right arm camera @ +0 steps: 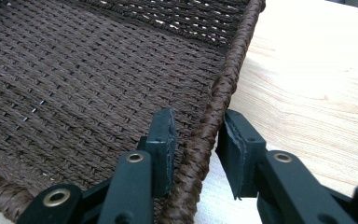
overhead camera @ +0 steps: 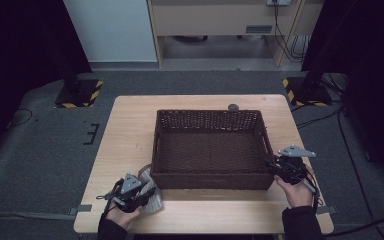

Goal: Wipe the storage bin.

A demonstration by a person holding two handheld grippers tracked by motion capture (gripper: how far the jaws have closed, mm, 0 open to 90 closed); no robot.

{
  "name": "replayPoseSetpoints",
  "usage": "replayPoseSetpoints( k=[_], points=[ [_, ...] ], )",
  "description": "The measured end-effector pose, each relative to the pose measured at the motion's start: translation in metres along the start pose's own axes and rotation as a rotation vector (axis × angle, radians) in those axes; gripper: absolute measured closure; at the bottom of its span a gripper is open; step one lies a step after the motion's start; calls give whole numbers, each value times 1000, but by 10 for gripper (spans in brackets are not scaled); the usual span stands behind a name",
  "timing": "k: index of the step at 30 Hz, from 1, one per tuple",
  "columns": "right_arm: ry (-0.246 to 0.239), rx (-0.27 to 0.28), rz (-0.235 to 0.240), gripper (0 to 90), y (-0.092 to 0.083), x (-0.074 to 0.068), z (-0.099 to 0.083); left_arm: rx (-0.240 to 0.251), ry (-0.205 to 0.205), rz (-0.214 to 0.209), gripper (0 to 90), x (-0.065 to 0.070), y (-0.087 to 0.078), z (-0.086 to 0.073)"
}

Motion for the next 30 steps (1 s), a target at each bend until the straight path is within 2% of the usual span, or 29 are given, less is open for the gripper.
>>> replayPoseSetpoints(
  k=[2, 5, 8, 15, 23, 30],
  points=[
    [-1, 0, 0, 664, 0, 0, 0, 21, -12, -2, 672, -2, -7, 4],
    [-1, 0, 3, 664, 0, 0, 0, 84, -43, -9, 673, -7, -22, 15],
    [-1, 0, 3, 664, 0, 0, 0, 126, -60, 3, 673, -14, -33, 24],
    [6, 5, 3, 660, 0, 1, 0, 160, -112, 56, 673, -39, -43, 33],
    [4, 3, 3, 660, 0, 1, 0, 121, -155, 122, 671, -64, -33, 23],
    [15, 4, 5, 659, 0, 0, 0, 94, -174, 181, 672, -84, -26, 16]
  ],
)
Point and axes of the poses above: each handheld gripper's, and its own axes: y roughly forward along the jaws, z roughly out of its top, x roughly to its right, the point moved 7 cm from there along y, roughly forward along the jaws, and after that the axes turned 9 degrees about z, right-handed, at the moved point
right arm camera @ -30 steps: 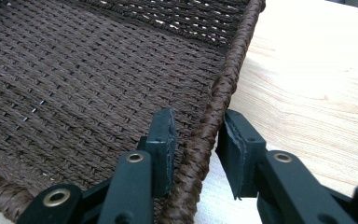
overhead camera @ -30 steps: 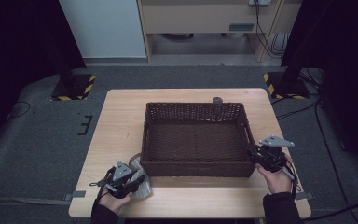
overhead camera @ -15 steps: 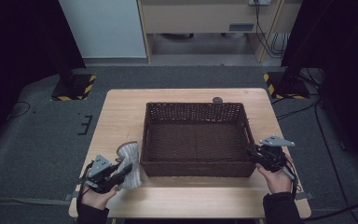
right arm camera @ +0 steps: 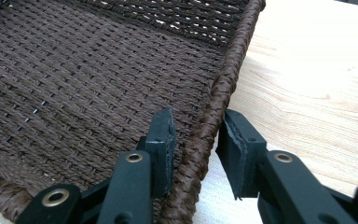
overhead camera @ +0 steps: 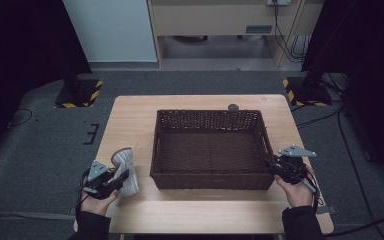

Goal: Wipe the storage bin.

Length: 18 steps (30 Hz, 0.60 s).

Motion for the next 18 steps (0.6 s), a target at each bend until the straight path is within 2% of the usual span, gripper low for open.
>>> replayPoseSetpoints(
  k=[3, 8, 13, 18],
  points=[
    [1, 0, 1, 658, 0, 0, 0, -19, -8, 16, 670, -6, 5, -4],
    [-2, 3, 5, 656, 0, 0, 0, -66, 11, 44, 668, -11, 16, -14],
    [1, 3, 7, 653, 0, 1, 0, -93, 22, 37, 652, -10, 24, -21],
    [-2, 6, 5, 636, 0, 2, 0, -89, 18, 26, 618, -9, 25, -21]
  ],
)
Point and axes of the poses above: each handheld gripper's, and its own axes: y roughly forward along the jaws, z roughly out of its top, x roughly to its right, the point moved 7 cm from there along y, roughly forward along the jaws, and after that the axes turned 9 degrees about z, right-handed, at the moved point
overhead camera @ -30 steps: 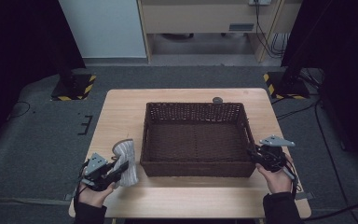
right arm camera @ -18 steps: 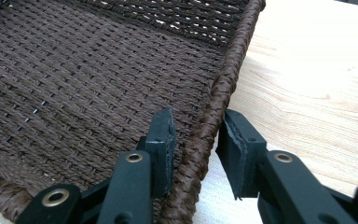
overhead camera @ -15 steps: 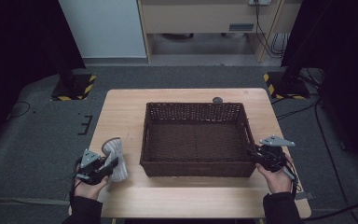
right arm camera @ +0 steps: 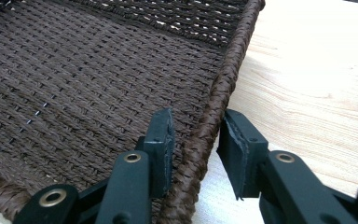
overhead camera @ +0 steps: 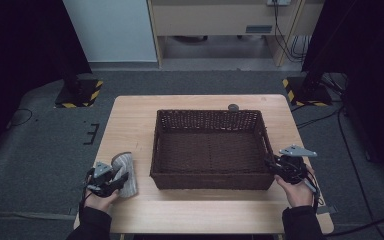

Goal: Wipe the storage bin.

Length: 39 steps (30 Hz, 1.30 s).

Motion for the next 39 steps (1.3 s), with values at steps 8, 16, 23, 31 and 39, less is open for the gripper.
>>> replayPoseSetpoints(
  k=[8, 16, 23, 31, 39],
  points=[
    [12, 36, -1, 550, -5, -1, 7, 55, -40, -21, 470, -2, -11, 8],
    [17, 53, 9, 537, -6, -2, 9, 134, -70, -37, 429, -2, -32, 27],
    [16, 22, 12, 605, -1, -2, 5, 196, -70, -73, 422, 10, -45, 50],
    [21, 13, -2, 685, 0, 2, 4, 198, -65, -94, 432, 25, -40, 70],
    [23, 17, -4, 693, 1, 4, 5, 190, -53, -142, 437, 53, -32, 91]
  ],
)
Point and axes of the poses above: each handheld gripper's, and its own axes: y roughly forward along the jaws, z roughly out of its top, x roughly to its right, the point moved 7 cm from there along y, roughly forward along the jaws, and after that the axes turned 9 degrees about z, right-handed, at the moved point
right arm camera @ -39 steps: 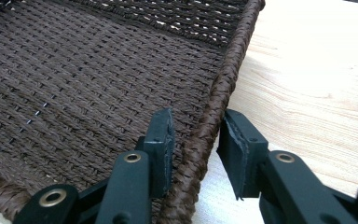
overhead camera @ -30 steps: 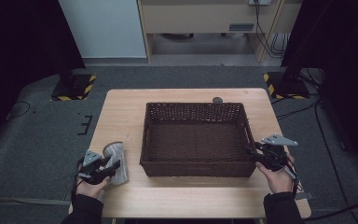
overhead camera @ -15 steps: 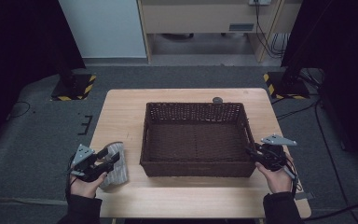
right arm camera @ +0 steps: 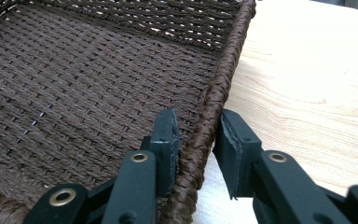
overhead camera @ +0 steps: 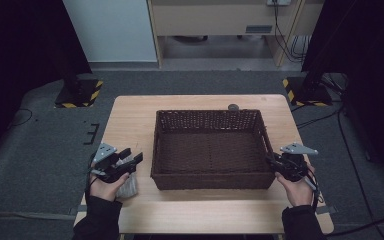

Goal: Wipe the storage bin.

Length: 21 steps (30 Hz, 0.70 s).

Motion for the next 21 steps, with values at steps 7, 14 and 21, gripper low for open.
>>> replayPoseSetpoints(
  k=[7, 14, 21],
  points=[
    [-2, 15, -3, 702, 0, 1, -1, -20, 21, -35, 468, 27, 19, 3],
    [10, 25, -6, 707, 1, 2, 1, -61, 55, -6, 558, 29, 34, -7],
    [14, 60, -20, 615, -8, 1, 7, -71, 56, -30, 645, 33, 35, -11]
  ],
)
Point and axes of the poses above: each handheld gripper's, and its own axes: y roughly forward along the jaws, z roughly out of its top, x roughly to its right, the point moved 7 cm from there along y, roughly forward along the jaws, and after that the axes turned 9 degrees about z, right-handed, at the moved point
